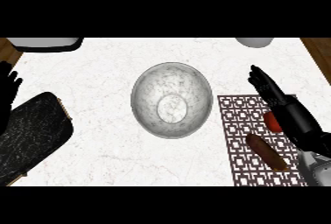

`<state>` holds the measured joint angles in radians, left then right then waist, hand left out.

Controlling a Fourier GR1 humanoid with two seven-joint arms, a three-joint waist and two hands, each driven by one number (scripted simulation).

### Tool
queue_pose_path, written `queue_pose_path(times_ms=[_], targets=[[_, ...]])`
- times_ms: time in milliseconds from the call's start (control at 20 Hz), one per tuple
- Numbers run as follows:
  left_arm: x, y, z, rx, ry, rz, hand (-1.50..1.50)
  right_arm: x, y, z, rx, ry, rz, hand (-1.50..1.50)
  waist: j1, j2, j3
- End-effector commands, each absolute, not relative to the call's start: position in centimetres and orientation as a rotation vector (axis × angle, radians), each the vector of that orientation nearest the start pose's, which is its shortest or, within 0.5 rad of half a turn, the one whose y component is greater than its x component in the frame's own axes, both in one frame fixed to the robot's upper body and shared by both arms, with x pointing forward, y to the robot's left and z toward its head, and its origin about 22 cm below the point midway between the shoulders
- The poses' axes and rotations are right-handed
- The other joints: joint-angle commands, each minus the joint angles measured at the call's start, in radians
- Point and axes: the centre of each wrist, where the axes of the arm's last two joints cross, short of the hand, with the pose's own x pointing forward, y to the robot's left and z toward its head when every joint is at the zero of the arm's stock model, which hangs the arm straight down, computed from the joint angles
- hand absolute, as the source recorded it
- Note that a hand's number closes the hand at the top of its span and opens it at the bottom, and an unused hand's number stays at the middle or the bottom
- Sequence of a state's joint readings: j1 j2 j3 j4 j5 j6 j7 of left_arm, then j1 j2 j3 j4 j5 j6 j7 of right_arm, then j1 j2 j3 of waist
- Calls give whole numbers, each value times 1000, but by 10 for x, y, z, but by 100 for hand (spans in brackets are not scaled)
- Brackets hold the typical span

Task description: Pick the bell pepper from the placemat and place it in the bowl

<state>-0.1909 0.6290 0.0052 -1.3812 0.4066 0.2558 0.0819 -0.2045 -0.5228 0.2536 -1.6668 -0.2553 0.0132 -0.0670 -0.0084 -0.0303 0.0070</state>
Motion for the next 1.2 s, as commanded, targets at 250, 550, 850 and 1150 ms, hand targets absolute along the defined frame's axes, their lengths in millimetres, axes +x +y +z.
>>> queue_pose_path(times_ms=[250, 550, 850, 1150], targets=[[289, 332, 69, 160, -1490, -149, 0, 271, -339, 46, -440, -1568, -141, 150, -46, 39, -5], [290, 288, 59, 29, -1448, -190, 0, 248, -316, -13, -843, -1645, 85, -150, 1, 33, -5], [298, 305, 61, 32, -1419, -199, 0, 252, -285, 43, -995, -1739, 169, -150, -1, 28, -9], [294, 295, 59, 53, -1428, -196, 0, 253, -306, 75, -1147, -1369, 368, -150, -9, 24, -14]])
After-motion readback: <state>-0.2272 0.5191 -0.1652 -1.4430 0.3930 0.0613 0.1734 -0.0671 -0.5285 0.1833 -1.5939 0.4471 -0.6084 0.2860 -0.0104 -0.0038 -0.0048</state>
